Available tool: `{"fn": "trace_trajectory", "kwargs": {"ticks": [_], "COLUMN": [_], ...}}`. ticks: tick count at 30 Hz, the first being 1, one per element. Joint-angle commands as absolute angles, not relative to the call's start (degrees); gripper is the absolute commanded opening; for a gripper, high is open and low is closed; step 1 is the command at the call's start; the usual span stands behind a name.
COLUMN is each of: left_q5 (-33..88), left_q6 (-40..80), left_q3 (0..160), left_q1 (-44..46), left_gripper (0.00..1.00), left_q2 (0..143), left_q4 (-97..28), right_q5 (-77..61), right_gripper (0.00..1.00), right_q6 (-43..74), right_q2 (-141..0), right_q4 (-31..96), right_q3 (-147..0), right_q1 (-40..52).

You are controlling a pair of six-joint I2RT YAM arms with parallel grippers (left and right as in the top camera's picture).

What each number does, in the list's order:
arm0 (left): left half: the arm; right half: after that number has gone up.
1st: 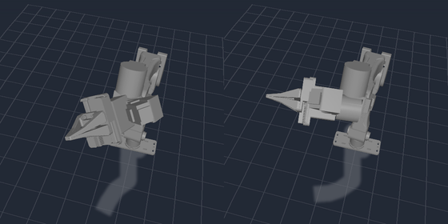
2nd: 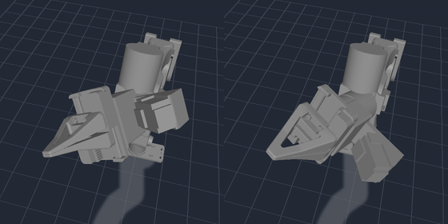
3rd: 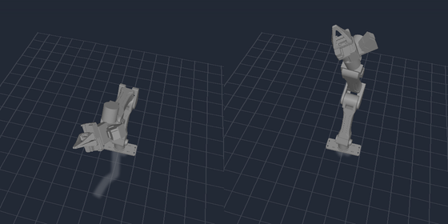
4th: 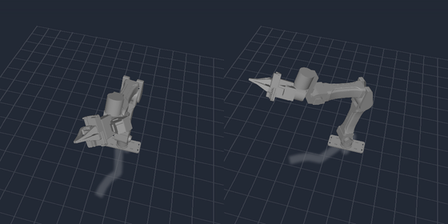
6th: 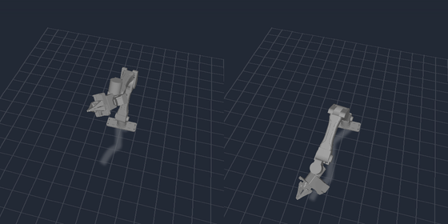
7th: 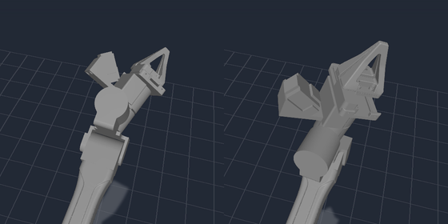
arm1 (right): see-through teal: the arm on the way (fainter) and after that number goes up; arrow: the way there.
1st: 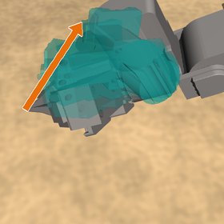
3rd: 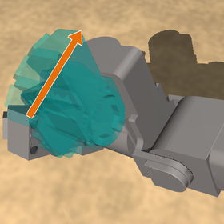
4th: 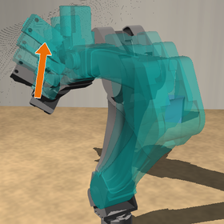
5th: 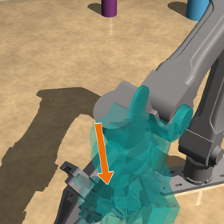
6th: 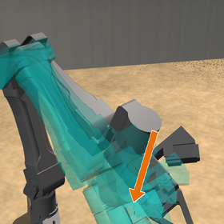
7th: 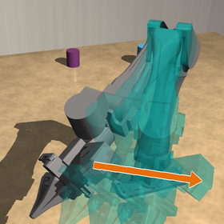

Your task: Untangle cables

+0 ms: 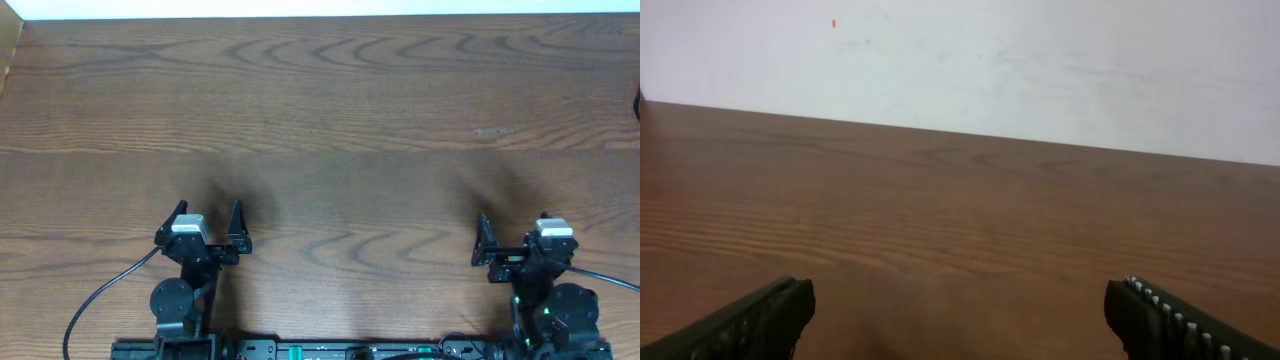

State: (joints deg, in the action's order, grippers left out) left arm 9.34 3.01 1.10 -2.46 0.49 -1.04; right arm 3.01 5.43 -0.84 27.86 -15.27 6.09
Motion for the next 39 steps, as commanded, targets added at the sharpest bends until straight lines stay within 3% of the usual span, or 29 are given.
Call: {"fn": "trace_trajectory", "kwargs": {"ticks": [1,8,20,39], "left_q5": [10.9,10.9,10.9,10.9], "left_q6": [3.2,3.2,3.2,3.2], "left_q3": [0.2,0.2,0.2,0.2], "left_q1": [-2.2,-2.2,-2.2,-2.2], "left_gripper": [0.98,0.98,0.98,0.98], "left_q2": [0.2,0.2,0.2,0.2], "left_q4": [-3.2,-3.2,-3.2,-3.2], "right_q5": [2.9,2.9,2.4,0.8], "right_gripper": [0.99,0.99,0.99,0.99], "right_q6": [5.1,5.1,5.1,5.1], "right_q2": [-0.3,-0.3,-0.3,-0.3], "right_q4": [26.3,25.1,8.3,8.2], "right_q3": [-14.1,-11.2,-2.2,-2.1], "right_q1": [5.0,3.7,3.0,-2.5]}}
